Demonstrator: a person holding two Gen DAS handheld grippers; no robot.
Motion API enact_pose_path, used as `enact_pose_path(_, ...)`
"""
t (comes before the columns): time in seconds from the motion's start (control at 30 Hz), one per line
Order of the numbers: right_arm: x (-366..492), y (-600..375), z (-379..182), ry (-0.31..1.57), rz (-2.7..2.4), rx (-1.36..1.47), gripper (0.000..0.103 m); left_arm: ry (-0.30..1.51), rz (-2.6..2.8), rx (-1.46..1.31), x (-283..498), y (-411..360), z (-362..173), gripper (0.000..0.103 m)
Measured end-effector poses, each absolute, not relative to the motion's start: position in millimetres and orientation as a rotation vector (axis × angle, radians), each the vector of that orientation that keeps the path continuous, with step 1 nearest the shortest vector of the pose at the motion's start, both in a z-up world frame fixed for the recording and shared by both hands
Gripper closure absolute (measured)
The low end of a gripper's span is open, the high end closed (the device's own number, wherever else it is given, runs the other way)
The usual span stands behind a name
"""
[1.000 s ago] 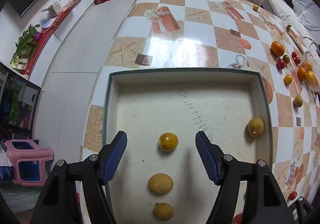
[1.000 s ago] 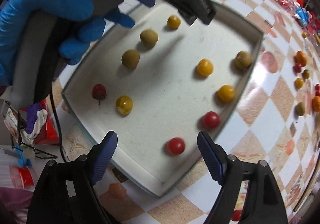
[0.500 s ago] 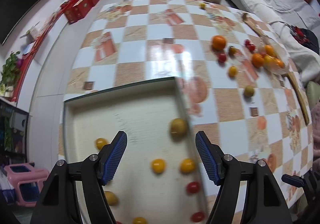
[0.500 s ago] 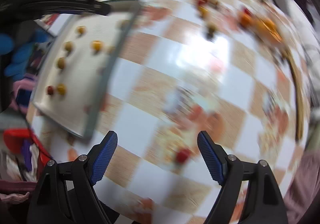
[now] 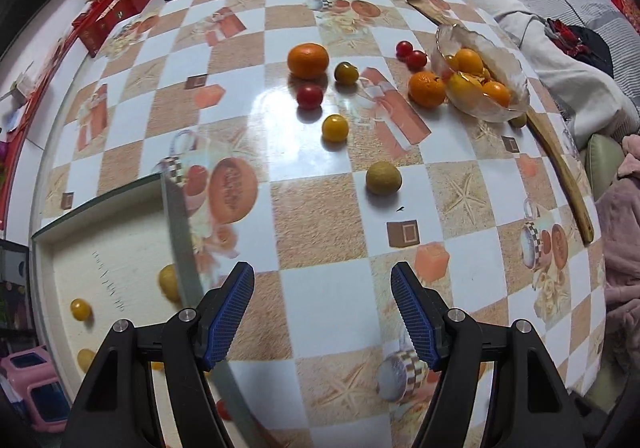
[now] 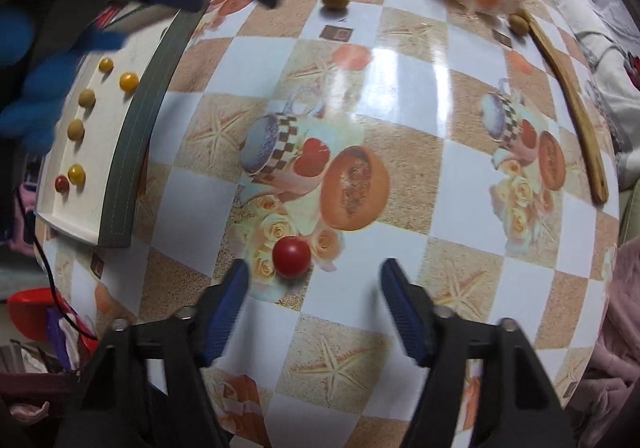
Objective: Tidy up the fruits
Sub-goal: 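Move both open tools back to the fruits on the table, then grasp a brown round fruit with the left tool while the right grasps a red tomato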
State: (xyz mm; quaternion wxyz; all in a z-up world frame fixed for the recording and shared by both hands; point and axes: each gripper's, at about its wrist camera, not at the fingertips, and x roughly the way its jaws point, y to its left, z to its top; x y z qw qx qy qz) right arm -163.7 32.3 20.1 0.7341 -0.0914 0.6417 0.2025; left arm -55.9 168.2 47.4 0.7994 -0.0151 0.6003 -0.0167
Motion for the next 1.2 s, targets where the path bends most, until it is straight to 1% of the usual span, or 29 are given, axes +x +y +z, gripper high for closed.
enact_pose_path(0.13, -168.4, 43.4, 10.0, 1.407, 0.474, -0.242, 0.044, 1.286, -0.032, -0.027, -43.1, 157.8, 36.8, 0.031)
enact_pose_path(0.3, -174.6, 52.6, 7.2, 1.357, 0.488, -0.314, 0.044, 1.276, -0.029, 0.002, -27.1, 147.1, 28.0, 0.031)
enact_pose_path(0.43, -179.2, 64.4, 5.1, 1.337, 0.481, -0.335, 0.050, 1.273, -0.024, 0.014, -12.3, 138.2, 22.0, 0.031)
enact_pose_path(0.57, -181.8, 68.7, 4.6, 1.322, 0.486, -0.352, 0.052, 1.266, -0.030, 0.042, -1.0, 126.4, 16.7, 0.031)
enact_pose_path(0.63, -184.7, 70.6, 5.6, 1.315, 0.486, -0.362, 0.056, 1.264, -0.035, 0.054, 3.1, 121.0, 14.4, 0.031)
enact_pose_path(0.67, -185.4, 70.6, 5.7, 1.313, 0.485, -0.362, 0.057, 1.265, -0.035, 0.061, 4.1, 118.9, 13.3, 0.036)
enact_pose_path(0.7, -185.3, 68.8, 6.9, 1.314, 0.485, -0.361, 0.061, 1.271, -0.033, 0.070, 5.3, 116.8, 11.5, 0.047)
enact_pose_path(0.77, -182.2, 65.1, 7.6, 1.326, 0.490, -0.335, 0.070, 1.295, -0.040, 0.061, 6.4, 115.2, 6.7, 0.062)
enact_pose_path(0.8, -177.2, 58.2, 8.4, 1.336, 0.496, -0.314, 0.080, 1.285, -0.043, 0.049, 6.4, 115.2, 7.5, 0.066)
enact_pose_path(0.83, -175.9, 55.6, 8.5, 1.344, 0.499, -0.299, 0.080, 1.286, -0.045, 0.048, 6.7, 114.4, 7.1, 0.067)
enact_pose_path(0.9, -171.2, 51.0, 9.2, 1.365, 0.506, -0.251, 0.080, 1.281, -0.058, 0.044, 5.7, 113.5, 7.6, 0.074)
enact_pose_path(1.2, -144.6, 13.2, 24.8, 1.398, 0.445, -0.074, 0.080, 1.270, -0.070, 0.001, -29.0, 129.3, 27.3, 0.074)
